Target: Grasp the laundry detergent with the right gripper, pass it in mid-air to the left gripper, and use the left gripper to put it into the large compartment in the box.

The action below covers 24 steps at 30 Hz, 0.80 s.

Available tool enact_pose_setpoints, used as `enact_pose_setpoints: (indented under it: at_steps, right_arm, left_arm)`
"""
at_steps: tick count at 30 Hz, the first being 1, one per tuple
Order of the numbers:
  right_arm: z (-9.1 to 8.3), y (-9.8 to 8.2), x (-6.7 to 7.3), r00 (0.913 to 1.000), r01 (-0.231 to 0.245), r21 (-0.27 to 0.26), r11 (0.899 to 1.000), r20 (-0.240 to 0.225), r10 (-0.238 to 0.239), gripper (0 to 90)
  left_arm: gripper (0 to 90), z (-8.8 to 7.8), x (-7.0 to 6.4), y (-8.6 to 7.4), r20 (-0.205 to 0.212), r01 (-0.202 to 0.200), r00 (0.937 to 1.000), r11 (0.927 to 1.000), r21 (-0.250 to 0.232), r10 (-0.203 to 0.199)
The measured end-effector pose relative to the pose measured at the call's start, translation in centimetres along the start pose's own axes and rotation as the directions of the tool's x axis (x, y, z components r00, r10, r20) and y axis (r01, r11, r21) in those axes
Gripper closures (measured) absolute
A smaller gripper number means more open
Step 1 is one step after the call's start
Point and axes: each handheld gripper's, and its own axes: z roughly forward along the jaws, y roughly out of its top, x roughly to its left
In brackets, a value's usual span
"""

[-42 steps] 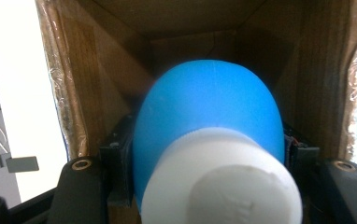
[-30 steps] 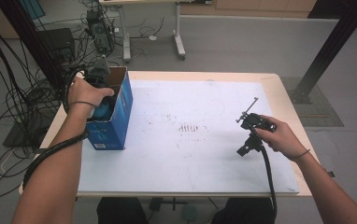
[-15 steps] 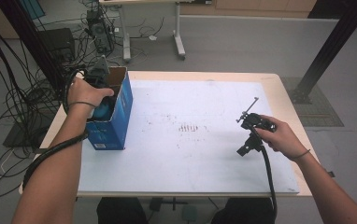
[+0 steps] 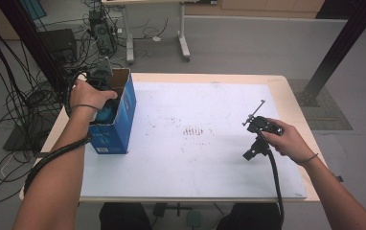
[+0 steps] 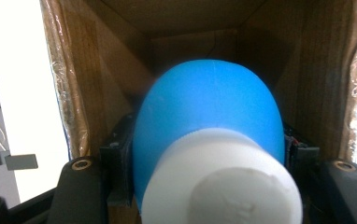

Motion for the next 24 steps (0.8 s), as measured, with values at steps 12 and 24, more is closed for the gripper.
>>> enact_pose_setpoints:
  at_steps: [12,24]
  right_arm:
    - [0.04,0.02,0.02,1.0,-0.005,0.003,1.0,0.002,0.005,4.7]
    - [0.15,0.15,0.09,1.0,-0.002,0.004,1.0,-0.002,0.002,4.8]
  left_arm:
    - [37.3,0.1,0.29,0.15,0.012,0.009,0.9999,1.0,-0.002,-0.009]
    - [33.7,-0.11,0.65,0.16,0.018,0.02,0.9996,0.9998,-0.005,-0.02]
